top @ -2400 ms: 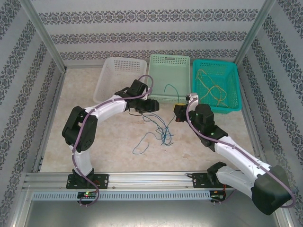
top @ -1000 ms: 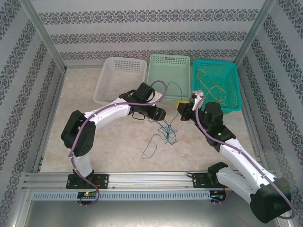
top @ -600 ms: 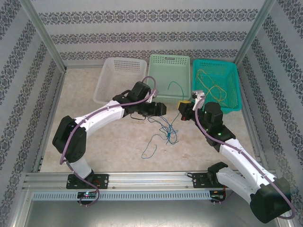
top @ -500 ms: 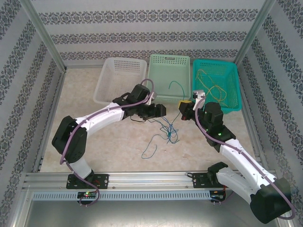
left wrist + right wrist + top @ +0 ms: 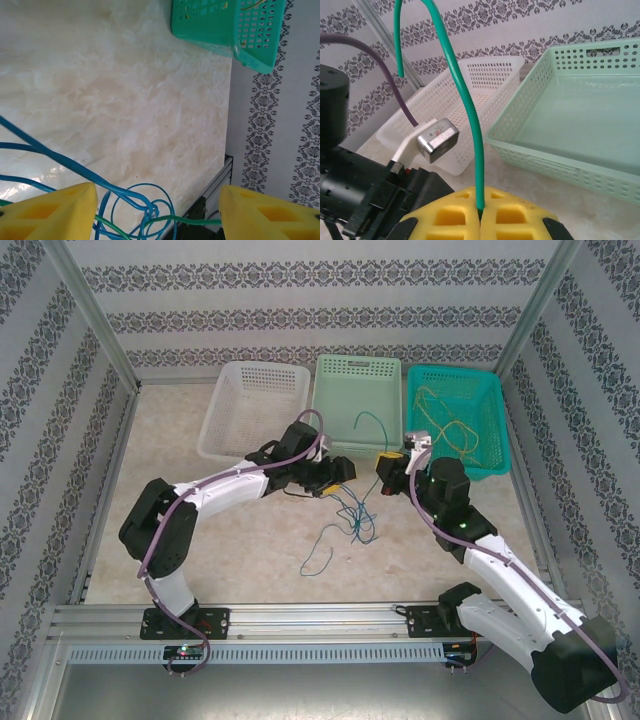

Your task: Untangle the cables

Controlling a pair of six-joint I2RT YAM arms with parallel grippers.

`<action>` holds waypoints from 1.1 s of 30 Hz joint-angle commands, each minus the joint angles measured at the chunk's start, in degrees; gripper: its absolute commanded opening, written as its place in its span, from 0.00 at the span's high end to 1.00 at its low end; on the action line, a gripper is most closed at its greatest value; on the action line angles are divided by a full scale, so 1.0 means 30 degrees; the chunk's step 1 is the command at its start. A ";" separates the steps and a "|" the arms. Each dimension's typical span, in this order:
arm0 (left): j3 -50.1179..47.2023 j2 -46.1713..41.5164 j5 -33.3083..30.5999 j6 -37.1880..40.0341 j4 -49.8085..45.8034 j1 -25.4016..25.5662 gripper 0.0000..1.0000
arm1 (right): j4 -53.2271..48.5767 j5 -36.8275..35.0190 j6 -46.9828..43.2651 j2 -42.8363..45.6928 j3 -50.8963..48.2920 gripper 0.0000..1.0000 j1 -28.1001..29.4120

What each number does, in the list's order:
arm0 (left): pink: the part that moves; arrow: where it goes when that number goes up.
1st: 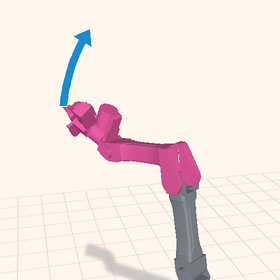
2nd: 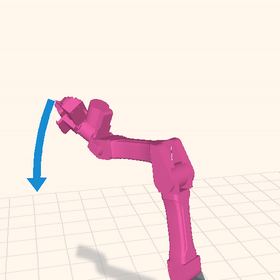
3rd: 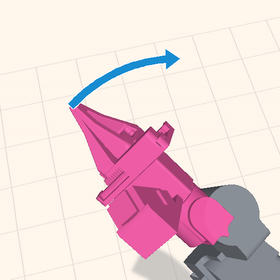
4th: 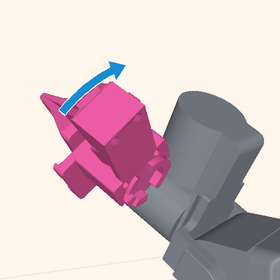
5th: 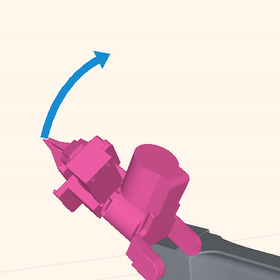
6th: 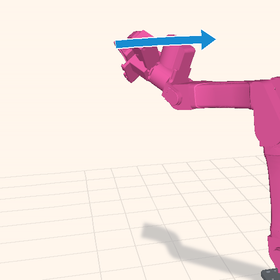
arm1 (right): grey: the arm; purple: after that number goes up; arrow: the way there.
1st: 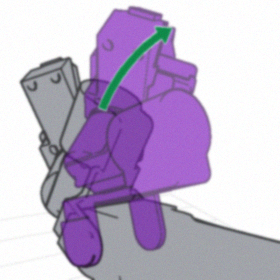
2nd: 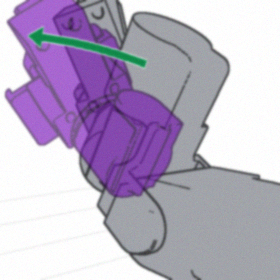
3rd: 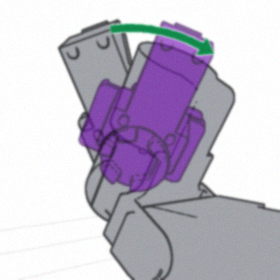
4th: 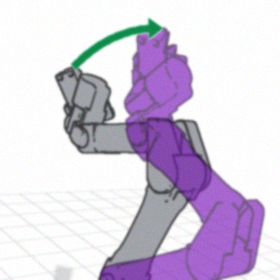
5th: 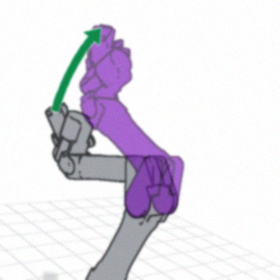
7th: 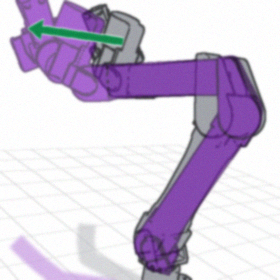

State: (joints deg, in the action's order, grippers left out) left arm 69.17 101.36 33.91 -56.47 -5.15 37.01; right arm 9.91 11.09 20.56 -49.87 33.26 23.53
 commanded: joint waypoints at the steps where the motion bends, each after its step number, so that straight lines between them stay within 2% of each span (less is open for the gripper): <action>1: -0.0114 0.0024 0.0210 -0.0629 0.1157 -0.0180 0.36 | 0.0803 -0.0576 -0.0407 0.0651 0.0106 1.00 0.0185; 7: -0.0414 0.0151 -0.0104 -0.0790 0.1460 -0.0165 0.37 | 0.1130 -0.0534 -0.0289 0.0540 0.0205 1.00 0.0380; 9: -0.0367 0.0248 -0.0184 -0.0769 0.1707 -0.0179 0.40 | 0.1121 -0.0534 -0.0347 0.0453 0.0310 1.00 0.0586; 11: -0.0202 0.0371 -0.0234 -0.0668 0.1775 -0.0180 0.47 | 0.1032 -0.0505 -0.0406 0.0391 0.0370 1.00 0.0706; 13: -0.0078 0.0562 -0.0372 -0.0490 0.1774 -0.0189 0.58 | 0.1010 -0.0495 -0.0378 0.0471 0.0313 1.00 0.0770; 18: -0.0278 0.0888 -0.0297 -0.0347 0.2371 -0.0413 0.72 | 0.0922 -0.0576 -0.0231 0.1110 0.0081 1.00 0.0800; 21: -0.0636 0.0836 -0.0237 -0.0223 0.2820 -0.0619 0.89 | 0.0460 -0.0792 -0.0398 0.1491 0.0110 1.00 0.0770; 24: -0.0948 0.0702 -0.0206 0.0009 0.3056 -0.0874 1.00 | 0.0224 -0.0797 -0.0436 0.1716 0.0077 1.00 0.0682; 31: -0.1433 0.0007 -0.0910 0.0858 0.2741 -0.1202 1.00 | -0.0243 -0.0963 -0.0727 0.1865 0.0287 1.00 0.0543; 33: -0.1308 -0.0391 -0.1869 0.1744 0.1572 -0.1357 1.00 | -0.0982 -0.1356 -0.1052 0.2271 0.0550 1.00 0.0386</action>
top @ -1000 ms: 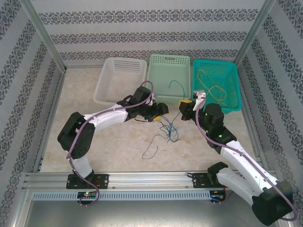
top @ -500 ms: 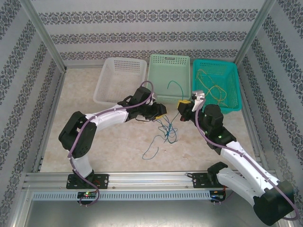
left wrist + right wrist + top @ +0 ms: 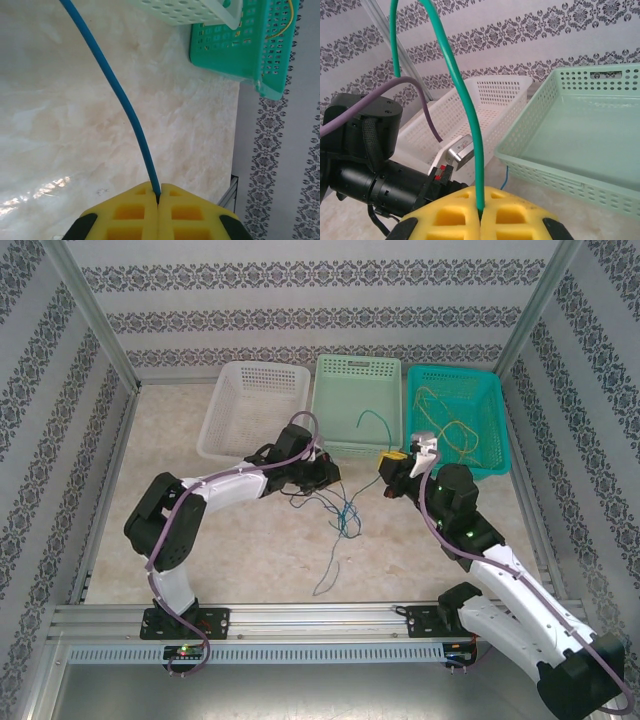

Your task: Untangle the cables

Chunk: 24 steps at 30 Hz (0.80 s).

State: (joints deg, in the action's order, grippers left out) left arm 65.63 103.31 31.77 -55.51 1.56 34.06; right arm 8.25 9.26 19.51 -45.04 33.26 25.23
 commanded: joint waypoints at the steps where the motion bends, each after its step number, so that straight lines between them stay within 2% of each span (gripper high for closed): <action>1: -0.0007 -0.1245 -0.1921 0.2037 -0.1644 -0.0493 1.00 | -0.0815 -0.1164 -0.0893 0.0989 0.0653 1.00 -0.0315; 10: -0.1079 -0.3298 -0.6351 0.5325 -0.5730 -0.2080 1.00 | -0.2186 -0.6413 -0.2354 0.4939 0.0683 1.00 -0.1081; 14: -0.0820 -0.3293 -0.7436 0.6036 -0.6661 -0.2155 1.00 | -0.1098 -0.8285 -0.2079 0.6030 0.0201 1.00 -0.1082; 20: -0.0576 -0.3128 -0.8126 0.6329 -0.7083 -0.2265 1.00 | -0.1044 -0.9495 -0.2949 0.6486 0.0814 1.00 -0.1112; 24: -0.0440 -0.3092 -0.7526 0.6298 -0.6784 -0.2256 1.00 | -0.1435 -0.8731 -0.2492 0.5900 0.1121 1.00 -0.1109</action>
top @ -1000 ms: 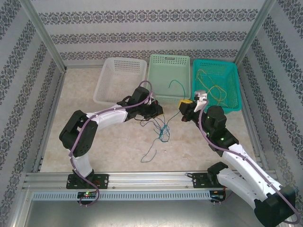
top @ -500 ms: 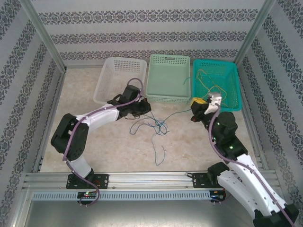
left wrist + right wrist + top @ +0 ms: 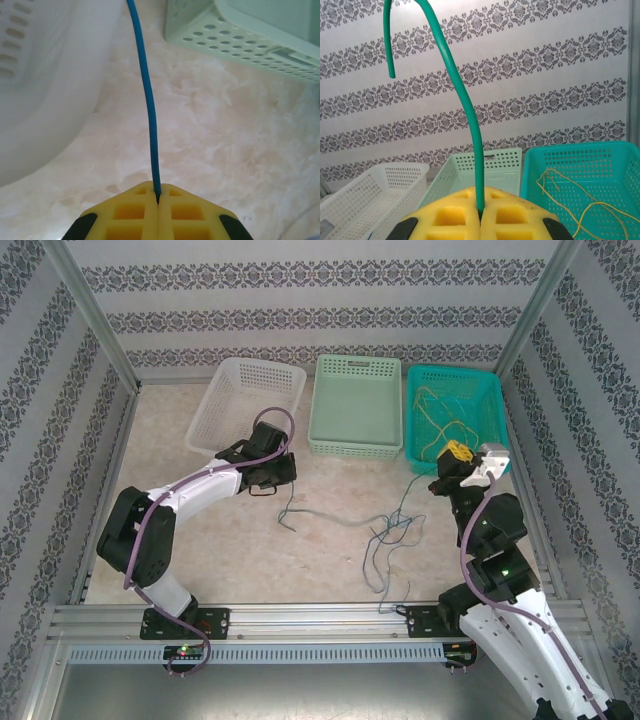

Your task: Untangle the cables

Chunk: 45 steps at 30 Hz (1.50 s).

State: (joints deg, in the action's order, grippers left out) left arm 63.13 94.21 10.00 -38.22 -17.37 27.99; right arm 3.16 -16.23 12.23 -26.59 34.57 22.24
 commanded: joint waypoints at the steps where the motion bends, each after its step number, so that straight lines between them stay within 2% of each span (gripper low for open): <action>1: 0.0451 -0.0028 0.0050 0.0482 -0.0377 -0.0222 1.00 | 0.0351 -0.0065 0.0281 -0.0398 0.0522 1.00 -0.0118; 8: 0.0520 -0.0119 0.0292 0.0376 -0.0404 -0.0159 1.00 | 0.1073 -0.0496 0.0833 -0.1335 0.0397 1.00 -0.0099; 23: 0.0548 -0.2321 -0.0992 0.0665 0.0281 0.0538 1.00 | 0.1190 0.1971 0.0022 -0.7021 0.5982 1.00 -0.0078; 28: 0.0619 -0.3700 -0.1657 0.1041 0.0190 0.0674 1.00 | -0.1138 0.2982 0.0383 -0.8215 0.6419 1.00 -0.0030; 31: 0.0752 -0.4099 -0.1708 0.1233 0.0266 0.0767 1.00 | -0.2702 0.4307 0.2532 -0.8850 0.5313 1.00 0.0025; 33: 0.0821 -0.4119 -0.1506 0.1269 0.0480 0.0807 1.00 | -0.3058 0.5322 0.4095 -0.9452 0.4155 0.91 0.0391; 39: 0.0854 -0.3959 -0.1237 0.1342 0.1264 0.1131 1.00 | -0.3797 0.4803 0.5623 -1.1636 0.2811 0.89 0.2588; 43: 0.0538 -0.4334 -0.1656 0.1285 0.1717 0.1244 1.00 | -0.3905 0.5359 0.6186 -1.3109 0.2873 0.88 0.2837; 44: 0.0405 -0.4456 -0.1846 0.1327 0.1829 0.1275 1.00 | -0.4141 0.5592 0.6221 -1.3577 0.3039 0.84 0.2869; 45: 0.0301 -0.4601 -0.2000 0.1368 0.1890 0.1301 1.00 | -0.4601 0.5922 0.6113 -1.4125 0.3330 0.77 0.2870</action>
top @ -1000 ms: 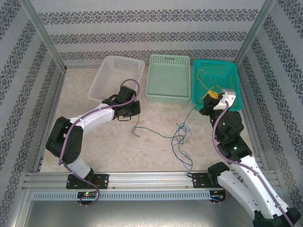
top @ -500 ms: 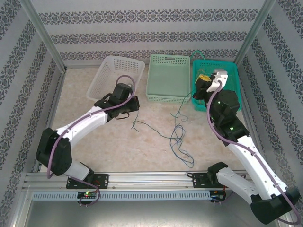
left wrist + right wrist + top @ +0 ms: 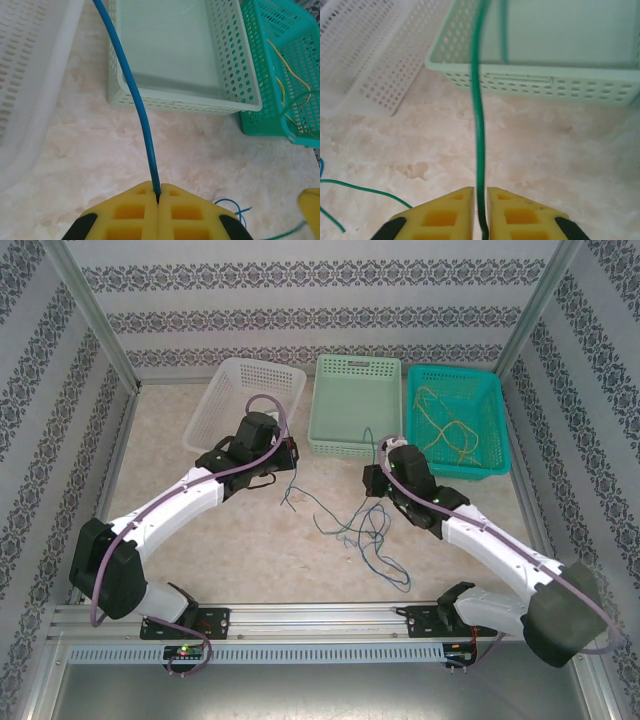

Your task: Untangle the cables

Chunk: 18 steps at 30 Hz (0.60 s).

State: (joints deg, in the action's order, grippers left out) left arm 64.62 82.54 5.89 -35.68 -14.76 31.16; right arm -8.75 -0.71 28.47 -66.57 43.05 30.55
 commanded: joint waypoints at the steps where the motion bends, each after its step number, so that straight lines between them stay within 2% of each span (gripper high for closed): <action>1: -0.0239 -0.0765 -0.0705 0.0577 0.1052 0.0228 1.00 | -0.0978 0.1008 0.0504 -0.1204 0.0791 0.72 0.0127; 2: -0.0262 -0.0863 -0.0750 0.0665 0.1025 0.0227 1.00 | -0.1062 0.1337 0.0269 -0.1538 0.0925 0.66 0.0198; 5: -0.0270 -0.1011 -0.0784 0.0790 0.0995 0.0233 1.00 | 0.0313 0.2094 0.0052 -0.1768 0.0624 0.41 0.0779; 6: -0.0284 -0.1055 -0.0809 0.0776 0.1060 0.0239 1.00 | 0.0848 0.2373 0.0143 -0.1927 0.0567 0.36 0.0990; 10: -0.0153 -0.0954 -0.0449 0.0648 0.1344 0.0226 1.00 | 0.1368 0.3274 -0.0294 -0.3418 0.1307 0.30 0.1945; 16: 0.0066 -0.0882 0.0204 0.0468 0.1433 0.0234 1.00 | 0.2803 0.3197 -0.1390 -0.5763 0.2483 0.29 0.3288; 18: 0.0082 -0.1024 0.0127 0.0460 0.1311 0.0221 1.00 | 0.3078 0.3907 -0.1892 -0.6724 0.2985 0.30 0.3394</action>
State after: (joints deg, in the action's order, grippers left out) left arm 64.36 80.93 5.78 -34.85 -12.64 31.18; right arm -2.98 8.60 25.98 -84.23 49.04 40.05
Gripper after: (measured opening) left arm 0.041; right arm 0.705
